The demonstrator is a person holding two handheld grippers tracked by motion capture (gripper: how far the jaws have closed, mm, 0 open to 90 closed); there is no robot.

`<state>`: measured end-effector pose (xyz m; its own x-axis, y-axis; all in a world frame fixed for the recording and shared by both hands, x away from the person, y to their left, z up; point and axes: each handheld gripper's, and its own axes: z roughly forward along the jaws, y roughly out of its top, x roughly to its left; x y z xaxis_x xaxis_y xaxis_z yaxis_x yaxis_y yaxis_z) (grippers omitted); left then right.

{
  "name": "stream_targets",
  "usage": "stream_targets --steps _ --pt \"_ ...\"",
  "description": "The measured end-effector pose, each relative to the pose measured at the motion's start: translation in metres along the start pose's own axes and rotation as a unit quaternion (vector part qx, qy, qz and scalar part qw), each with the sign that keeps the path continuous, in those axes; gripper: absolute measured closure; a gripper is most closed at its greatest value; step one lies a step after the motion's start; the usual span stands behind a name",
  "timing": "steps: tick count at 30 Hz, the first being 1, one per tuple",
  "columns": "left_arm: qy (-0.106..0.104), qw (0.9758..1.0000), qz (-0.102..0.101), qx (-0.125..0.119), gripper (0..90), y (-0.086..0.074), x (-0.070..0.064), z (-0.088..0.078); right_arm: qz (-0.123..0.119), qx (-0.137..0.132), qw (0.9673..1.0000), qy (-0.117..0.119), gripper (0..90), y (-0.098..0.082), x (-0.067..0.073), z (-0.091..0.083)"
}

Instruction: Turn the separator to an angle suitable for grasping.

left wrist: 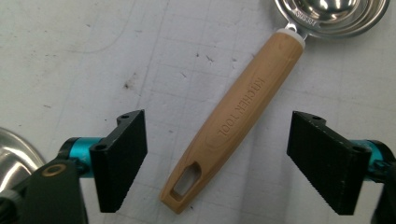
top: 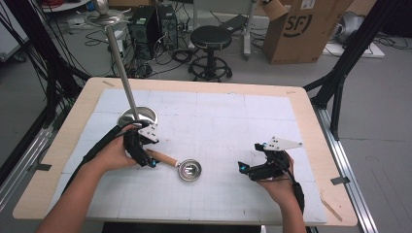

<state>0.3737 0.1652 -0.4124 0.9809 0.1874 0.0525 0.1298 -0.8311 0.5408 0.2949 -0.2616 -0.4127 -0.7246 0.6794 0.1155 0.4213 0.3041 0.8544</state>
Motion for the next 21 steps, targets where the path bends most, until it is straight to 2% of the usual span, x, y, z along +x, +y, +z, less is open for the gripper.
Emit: stream_targets --steps 3,7,16,21 --pt "0.001 1.0000 0.005 0.007 30.3 0.000 0.000 0.002 0.000 0.002 1.0000 0.001 0.1 0.000 0.000 0.000" --pt "-0.005 0.9999 0.002 0.014 35.4 0.000 0.001 0.006 0.000 0.002 1.0000 0.001 0.1 0.000 0.000 0.001" --pt "-0.009 0.9996 0.005 0.025 37.5 -0.001 0.002 0.010 -0.006 0.011 0.9999 0.004 0.1 -0.001 0.001 0.004" --pt "-0.018 0.9993 0.006 0.033 39.0 -0.001 0.004 0.013 -0.008 0.011 0.9999 0.002 0.1 -0.001 0.001 0.003"
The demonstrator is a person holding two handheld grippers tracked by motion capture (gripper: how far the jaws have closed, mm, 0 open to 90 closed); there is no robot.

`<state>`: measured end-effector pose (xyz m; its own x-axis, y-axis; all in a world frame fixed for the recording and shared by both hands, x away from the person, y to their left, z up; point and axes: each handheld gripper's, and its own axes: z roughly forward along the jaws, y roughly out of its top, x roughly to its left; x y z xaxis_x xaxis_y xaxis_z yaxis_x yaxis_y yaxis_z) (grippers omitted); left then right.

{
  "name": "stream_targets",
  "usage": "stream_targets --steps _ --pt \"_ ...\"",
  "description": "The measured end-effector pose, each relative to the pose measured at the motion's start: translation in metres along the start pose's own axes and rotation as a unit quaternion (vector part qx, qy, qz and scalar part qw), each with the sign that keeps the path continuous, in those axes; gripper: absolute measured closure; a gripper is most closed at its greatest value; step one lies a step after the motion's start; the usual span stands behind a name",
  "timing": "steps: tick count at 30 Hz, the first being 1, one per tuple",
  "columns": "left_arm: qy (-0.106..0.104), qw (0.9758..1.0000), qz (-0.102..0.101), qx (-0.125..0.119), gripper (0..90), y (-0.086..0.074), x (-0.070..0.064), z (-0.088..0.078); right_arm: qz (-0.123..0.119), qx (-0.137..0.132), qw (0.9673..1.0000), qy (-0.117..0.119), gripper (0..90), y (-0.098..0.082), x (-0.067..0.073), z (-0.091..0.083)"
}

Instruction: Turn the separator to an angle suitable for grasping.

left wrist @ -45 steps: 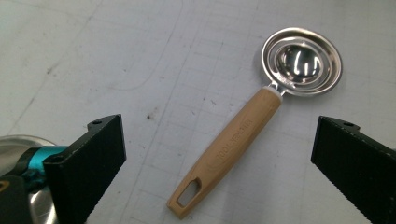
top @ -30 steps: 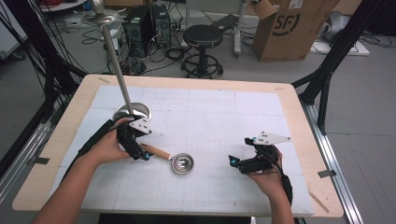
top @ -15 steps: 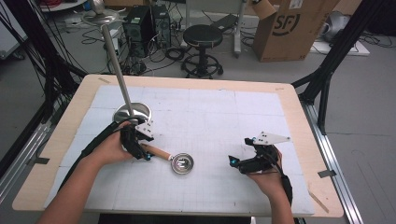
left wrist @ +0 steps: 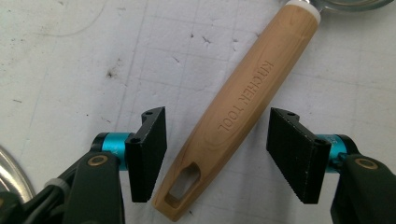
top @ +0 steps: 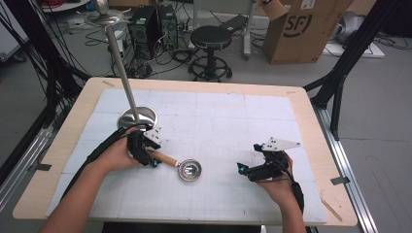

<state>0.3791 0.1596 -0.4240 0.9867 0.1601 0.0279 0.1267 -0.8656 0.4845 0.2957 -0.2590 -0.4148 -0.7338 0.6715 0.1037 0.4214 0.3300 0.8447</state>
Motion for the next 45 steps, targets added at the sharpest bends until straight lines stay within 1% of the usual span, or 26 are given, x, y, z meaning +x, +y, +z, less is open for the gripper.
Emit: stream_targets --steps 2,4,11,12,13,14,17,19,20,21,23,24,26,29,31,33,35,36,39,40,41,42,43,45 --pt "-0.003 1.0000 0.001 0.000 40.7 0.000 0.000 0.000 -0.001 0.003 1.0000 0.000 0.1 0.000 0.000 0.001" --pt "-0.009 1.0000 0.003 0.001 44.7 0.000 0.000 -0.001 -0.001 0.004 1.0000 -0.001 0.1 0.000 0.000 0.002" --pt "-0.010 0.9999 0.001 0.006 49.7 0.001 -0.002 -0.001 0.000 0.003 1.0000 -0.003 0.1 0.000 0.000 0.000" --pt "-0.015 0.9999 0.004 0.006 52.8 0.002 -0.003 -0.001 0.002 0.002 1.0000 -0.003 0.1 -0.001 0.000 0.000" --pt "-0.015 0.9999 0.004 0.006 54.9 0.002 -0.003 -0.001 0.002 0.002 1.0000 -0.003 0.1 -0.001 0.000 0.000" --pt "-0.013 0.9998 0.009 0.008 55.5 0.002 -0.005 -0.002 0.001 0.002 1.0000 -0.004 0.2 -0.001 -0.001 0.000" --pt "-0.013 0.9998 0.010 0.009 56.6 0.003 -0.006 -0.002 0.002 0.001 1.0000 -0.003 0.1 -0.001 -0.001 0.000" --pt "-0.019 0.9997 0.009 0.011 56.7 0.002 -0.006 -0.003 0.002 0.001 1.0000 -0.003 0.1 -0.001 -0.001 0.000" --pt "-0.030 0.9995 0.008 0.009 55.7 0.002 -0.006 -0.003 0.002 0.001 1.0000 -0.003 0.2 -0.001 -0.001 0.000" --pt "-0.034 0.9994 0.007 0.010 53.3 0.001 -0.007 -0.003 0.003 0.001 1.0000 -0.004 0.2 -0.001 -0.001 -0.001" --pt "-0.033 0.9993 0.010 0.013 51.2 0.001 -0.008 -0.004 0.004 -0.001 1.0000 -0.003 0.1 -0.001 -0.001 -0.001" --pt "-0.034 0.9994 0.007 0.010 49.8 0.001 -0.008 -0.004 0.004 0.000 1.0000 -0.003 0.2 -0.001 -0.001 -0.001" --pt "-0.036 0.9993 0.007 0.010 50.2 0.000 -0.007 -0.005 0.003 0.003 1.0000 -0.004 0.2 -0.001 -0.001 0.000" --pt "-0.036 0.9992 0.008 0.012 54.0 0.000 -0.007 -0.005 0.004 0.003 1.0000 -0.005 0.2 -0.001 -0.001 0.000" --pt "-0.042 0.9990 0.009 0.013 55.8 0.001 -0.008 -0.005 0.003 0.001 1.0000 -0.005 0.1 -0.001 -0.002 0.000" --pt "-0.046 0.9987 0.012 0.014 57.8 0.001 -0.010 -0.005 0.006 0.001 1.0000 -0.006 0.1 -0.002 -0.002 -0.001" --pt "-0.046 0.9987 0.013 0.017 58.8 0.001 -0.012 -0.006 0.007 0.001 1.0000 -0.006 0.1 -0.002 -0.002 0.000" --pt "-0.047 0.9985 0.018 0.019 58.8 0.002 -0.012 -0.006 0.008 0.003 0.9999 -0.006 0.1 -0.002 -0.002 0.000" --pt "-0.051 0.9983 0.019 0.019 60.5 0.002 -0.014 -0.007 0.007 0.003 1.0000 -0.006 0.1 -0.002 -0.002 0.000" --pt "-0.054 0.9980 0.025 0.021 61.3 0.003 -0.014 -0.007 0.006 0.001 1.0000 -0.006 0.2 -0.002 -0.002 0.000" --pt "-0.054 0.9980 0.025 0.021 61.7 0.003 -0.014 -0.007 0.006 0.001 1.0000 -0.006 0.2 -0.002 -0.002 0.000" --pt "-0.060 0.9976 0.027 0.021 62.4 0.003 -0.015 -0.007 0.007 0.001 1.0000 -0.006 0.2 -0.002 -0.002 0.000" --pt "-0.060 0.9976 0.027 0.021 63.0 0.003 -0.015 -0.007 0.007 0.001 1.0000 -0.006 0.2 -0.002 -0.002 0.000" --pt "-0.060 0.9973 0.034 0.022 64.2 0.005 -0.019 -0.007 0.007 0.002 0.9999 -0.007 0.1 -0.002 -0.002 0.000"
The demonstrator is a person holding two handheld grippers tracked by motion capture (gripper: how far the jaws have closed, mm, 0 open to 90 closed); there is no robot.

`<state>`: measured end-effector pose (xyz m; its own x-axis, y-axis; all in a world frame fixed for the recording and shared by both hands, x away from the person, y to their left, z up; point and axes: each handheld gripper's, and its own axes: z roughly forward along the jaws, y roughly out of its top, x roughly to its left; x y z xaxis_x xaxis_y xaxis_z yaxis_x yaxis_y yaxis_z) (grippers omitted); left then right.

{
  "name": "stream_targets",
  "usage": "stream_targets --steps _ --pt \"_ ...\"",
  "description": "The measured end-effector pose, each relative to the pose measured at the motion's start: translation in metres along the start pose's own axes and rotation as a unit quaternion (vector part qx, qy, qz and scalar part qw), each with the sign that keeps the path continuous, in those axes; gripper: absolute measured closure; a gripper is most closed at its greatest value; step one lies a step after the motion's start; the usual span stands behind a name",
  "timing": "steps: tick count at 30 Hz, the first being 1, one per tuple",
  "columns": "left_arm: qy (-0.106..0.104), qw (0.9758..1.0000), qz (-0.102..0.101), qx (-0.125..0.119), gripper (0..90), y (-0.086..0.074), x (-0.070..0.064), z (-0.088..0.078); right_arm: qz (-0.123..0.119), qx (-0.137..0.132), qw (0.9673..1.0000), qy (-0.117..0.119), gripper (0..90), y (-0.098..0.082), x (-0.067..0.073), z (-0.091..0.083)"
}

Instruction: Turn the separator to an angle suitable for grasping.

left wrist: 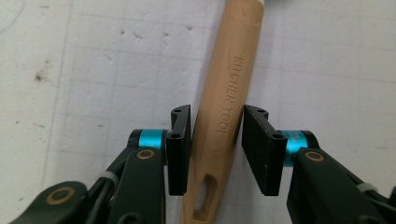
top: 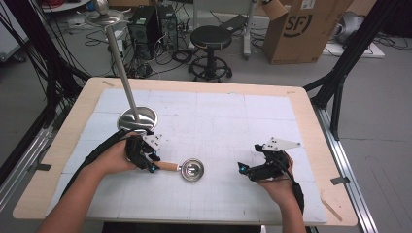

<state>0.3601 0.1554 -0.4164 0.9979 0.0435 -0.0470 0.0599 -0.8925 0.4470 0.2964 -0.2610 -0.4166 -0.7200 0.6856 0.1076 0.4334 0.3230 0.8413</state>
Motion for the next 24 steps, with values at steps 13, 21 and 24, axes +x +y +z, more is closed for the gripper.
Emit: stream_targets --steps 13,21,24 --pt "0.018 0.9994 0.026 0.012 67.1 0.009 -0.011 0.006 0.000 -0.002 1.0000 0.001 0.1 0.000 0.000 0.000" --pt "0.019 0.9995 0.026 0.007 67.1 0.013 -0.012 0.008 -0.001 -0.001 1.0000 0.000 0.1 0.000 -0.001 0.000" --pt "0.018 0.9995 0.024 0.003 67.1 0.016 -0.013 0.008 -0.001 -0.001 1.0000 0.000 0.2 0.000 -0.001 0.000"
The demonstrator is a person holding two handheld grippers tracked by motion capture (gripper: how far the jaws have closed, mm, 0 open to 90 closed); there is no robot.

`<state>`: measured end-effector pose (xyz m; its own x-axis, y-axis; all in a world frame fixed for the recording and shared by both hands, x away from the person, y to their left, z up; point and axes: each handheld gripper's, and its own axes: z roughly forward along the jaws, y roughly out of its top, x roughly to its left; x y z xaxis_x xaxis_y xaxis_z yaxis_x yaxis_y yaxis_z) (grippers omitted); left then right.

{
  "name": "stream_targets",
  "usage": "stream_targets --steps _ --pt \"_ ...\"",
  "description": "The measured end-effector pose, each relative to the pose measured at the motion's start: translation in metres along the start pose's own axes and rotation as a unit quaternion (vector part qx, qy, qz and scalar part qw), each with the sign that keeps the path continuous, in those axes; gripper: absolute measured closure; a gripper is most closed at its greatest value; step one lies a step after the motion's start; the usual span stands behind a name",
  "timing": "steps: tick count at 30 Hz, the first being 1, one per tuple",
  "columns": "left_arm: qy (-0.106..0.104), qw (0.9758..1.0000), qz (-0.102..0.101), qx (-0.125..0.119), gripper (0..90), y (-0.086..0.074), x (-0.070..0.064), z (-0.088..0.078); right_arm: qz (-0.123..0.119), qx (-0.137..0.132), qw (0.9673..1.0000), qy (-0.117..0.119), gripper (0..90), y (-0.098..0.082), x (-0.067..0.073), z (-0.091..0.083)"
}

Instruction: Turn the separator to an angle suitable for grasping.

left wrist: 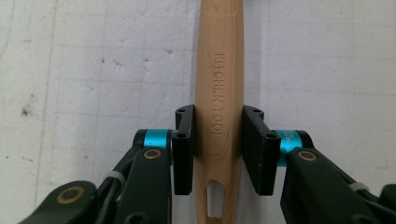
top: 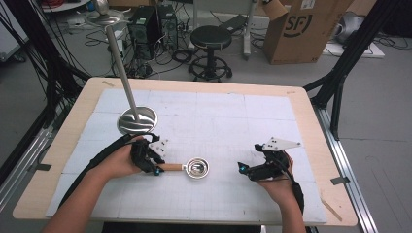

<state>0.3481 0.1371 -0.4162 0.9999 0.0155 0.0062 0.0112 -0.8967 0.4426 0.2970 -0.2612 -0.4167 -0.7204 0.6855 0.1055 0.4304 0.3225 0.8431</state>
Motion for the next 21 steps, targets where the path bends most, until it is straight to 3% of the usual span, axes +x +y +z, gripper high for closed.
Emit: stream_targets --steps 9,21 --pt "0.001 0.9998 0.018 0.003 69.7 0.033 0.000 0.002 0.003 -0.007 1.0000 0.001 0.2 0.000 -0.001 -0.003" --pt "-0.005 0.9994 0.027 0.021 69.6 0.064 0.002 0.023 0.006 -0.015 0.9999 0.001 0.2 0.001 -0.002 -0.005"
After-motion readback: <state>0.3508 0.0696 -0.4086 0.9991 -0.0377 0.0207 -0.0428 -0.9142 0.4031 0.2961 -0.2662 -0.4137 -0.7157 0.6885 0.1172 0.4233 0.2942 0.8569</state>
